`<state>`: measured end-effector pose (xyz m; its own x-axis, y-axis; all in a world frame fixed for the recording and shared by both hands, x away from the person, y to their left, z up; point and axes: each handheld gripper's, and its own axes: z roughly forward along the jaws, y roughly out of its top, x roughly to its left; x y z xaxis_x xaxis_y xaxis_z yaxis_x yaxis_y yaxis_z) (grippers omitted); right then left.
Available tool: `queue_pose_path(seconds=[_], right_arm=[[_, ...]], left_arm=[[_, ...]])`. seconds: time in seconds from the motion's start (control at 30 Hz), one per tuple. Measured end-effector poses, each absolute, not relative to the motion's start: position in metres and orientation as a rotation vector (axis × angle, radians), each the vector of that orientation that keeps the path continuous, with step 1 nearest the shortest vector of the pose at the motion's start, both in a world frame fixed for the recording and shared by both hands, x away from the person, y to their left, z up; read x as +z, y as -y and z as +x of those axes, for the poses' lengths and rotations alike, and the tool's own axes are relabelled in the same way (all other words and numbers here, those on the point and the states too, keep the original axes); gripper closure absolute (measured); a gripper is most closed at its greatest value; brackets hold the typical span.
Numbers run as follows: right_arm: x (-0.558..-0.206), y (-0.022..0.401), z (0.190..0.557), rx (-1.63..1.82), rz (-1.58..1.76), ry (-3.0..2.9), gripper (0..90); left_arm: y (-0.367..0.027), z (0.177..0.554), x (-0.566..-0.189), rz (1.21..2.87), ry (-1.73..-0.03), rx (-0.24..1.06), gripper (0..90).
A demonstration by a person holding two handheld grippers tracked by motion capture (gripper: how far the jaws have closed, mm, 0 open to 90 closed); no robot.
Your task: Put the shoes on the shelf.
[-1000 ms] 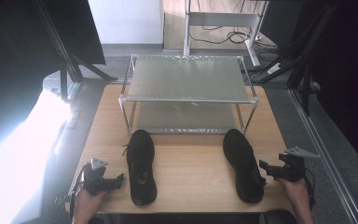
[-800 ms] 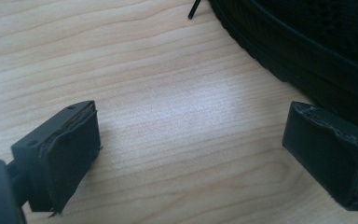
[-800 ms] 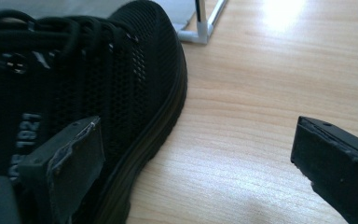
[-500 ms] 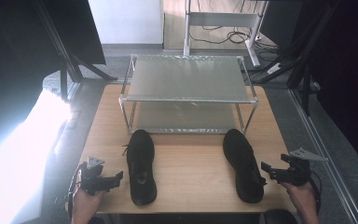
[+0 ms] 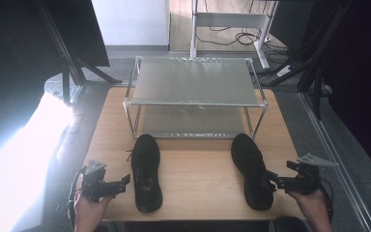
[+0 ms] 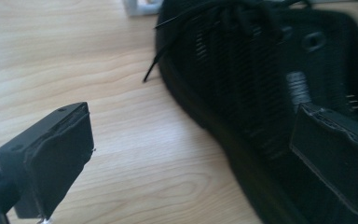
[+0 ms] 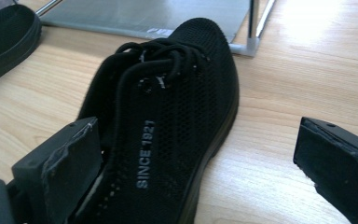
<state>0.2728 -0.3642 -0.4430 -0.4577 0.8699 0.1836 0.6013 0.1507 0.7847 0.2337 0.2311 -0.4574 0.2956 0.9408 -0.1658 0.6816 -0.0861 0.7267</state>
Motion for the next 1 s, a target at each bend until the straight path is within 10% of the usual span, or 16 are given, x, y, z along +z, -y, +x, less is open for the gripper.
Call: queue_pose_path(seconds=[1.0], right_arm=[[-0.476, 0.328, 0.319, 1.054, 1.458, -2.346, 23.2]], left_arm=[[-0.180, 0.288, -0.488, 1.970, -1.425, 0.262, 7.6]])
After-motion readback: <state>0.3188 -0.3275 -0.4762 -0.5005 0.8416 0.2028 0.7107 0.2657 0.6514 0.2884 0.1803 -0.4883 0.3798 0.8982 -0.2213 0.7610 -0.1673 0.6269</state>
